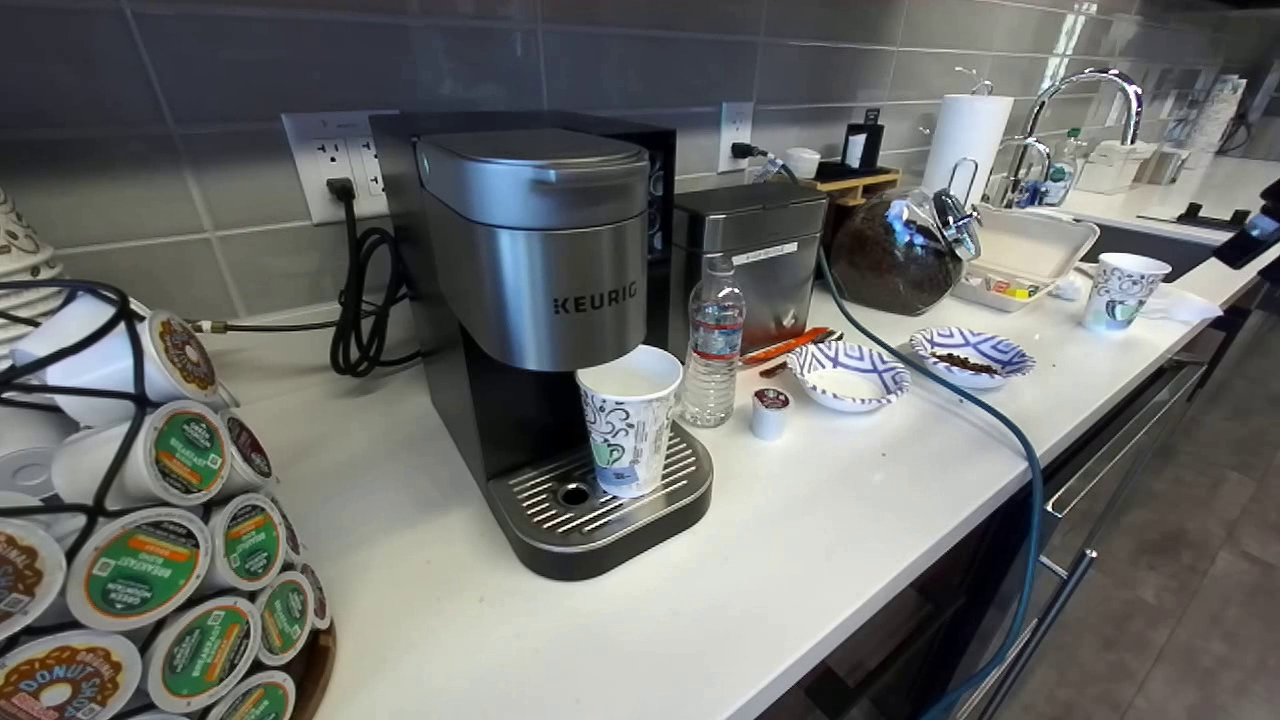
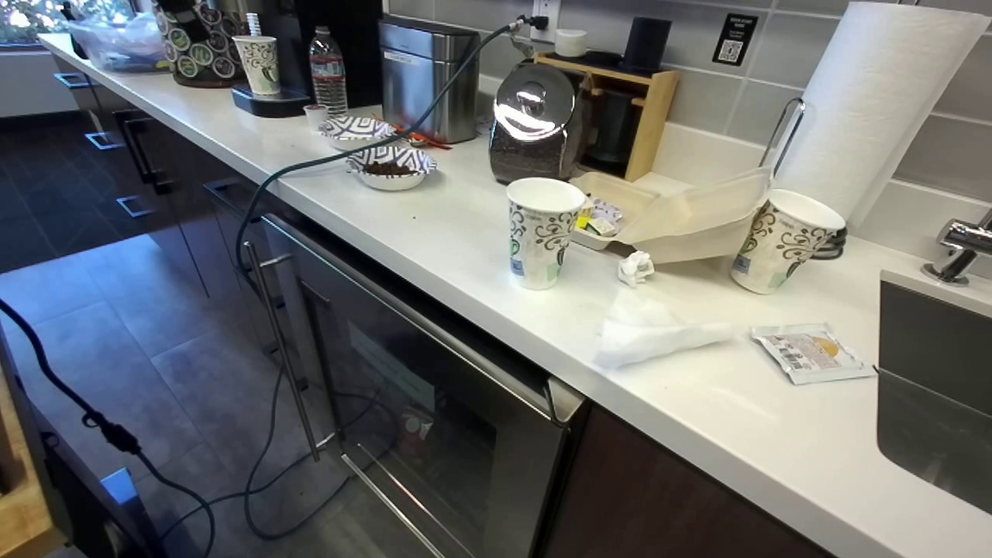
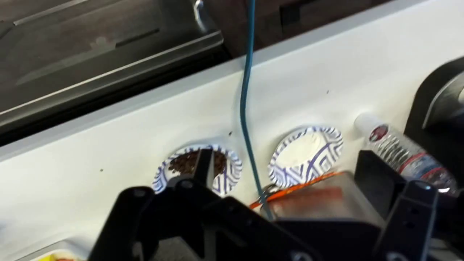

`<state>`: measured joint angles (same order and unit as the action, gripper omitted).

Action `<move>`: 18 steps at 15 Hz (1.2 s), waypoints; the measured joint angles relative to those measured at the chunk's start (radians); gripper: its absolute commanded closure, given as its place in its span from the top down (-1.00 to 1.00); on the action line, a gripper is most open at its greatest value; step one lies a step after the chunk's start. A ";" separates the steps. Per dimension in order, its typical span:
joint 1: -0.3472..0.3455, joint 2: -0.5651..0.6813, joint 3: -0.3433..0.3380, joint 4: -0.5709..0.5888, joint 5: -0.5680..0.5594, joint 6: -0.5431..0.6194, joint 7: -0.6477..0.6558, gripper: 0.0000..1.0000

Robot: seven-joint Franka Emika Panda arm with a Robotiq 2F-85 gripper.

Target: Pick up the bowl on the right and stack it in the other bowl on the left

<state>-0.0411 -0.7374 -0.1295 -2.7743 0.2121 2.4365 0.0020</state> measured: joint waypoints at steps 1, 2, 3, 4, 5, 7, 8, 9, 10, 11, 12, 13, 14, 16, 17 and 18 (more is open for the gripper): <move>-0.012 0.030 -0.018 0.000 0.006 0.062 0.000 1.00; -0.016 0.064 -0.040 0.000 0.015 0.122 0.000 1.00; -0.013 0.102 -0.064 0.002 0.034 0.177 -0.002 1.00; -0.007 0.142 -0.086 0.006 0.056 0.224 -0.003 1.00; 0.005 0.184 -0.109 0.015 0.088 0.263 -0.004 1.00; 0.031 0.265 -0.145 0.043 0.141 0.295 -0.004 1.00; 0.035 0.302 -0.151 0.059 0.154 0.295 -0.004 1.00; 0.037 0.329 -0.152 0.073 0.161 0.295 -0.003 1.00; 0.038 0.346 -0.152 0.083 0.164 0.295 -0.002 1.00; 0.039 0.354 -0.152 0.089 0.165 0.295 -0.002 1.00; 0.040 0.357 -0.152 0.093 0.165 0.295 -0.001 1.00; 0.040 0.357 -0.152 0.094 0.165 0.295 -0.001 1.00; 0.039 0.357 -0.152 0.095 0.170 0.295 -0.001 1.00; 0.047 0.379 -0.168 0.114 0.229 0.296 -0.010 1.00; 0.063 0.401 -0.191 0.132 0.269 0.296 -0.030 1.00; 0.083 0.429 -0.220 0.154 0.310 0.296 -0.053 1.00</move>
<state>0.0415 -0.3082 -0.3493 -2.6199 0.5218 2.7327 -0.0506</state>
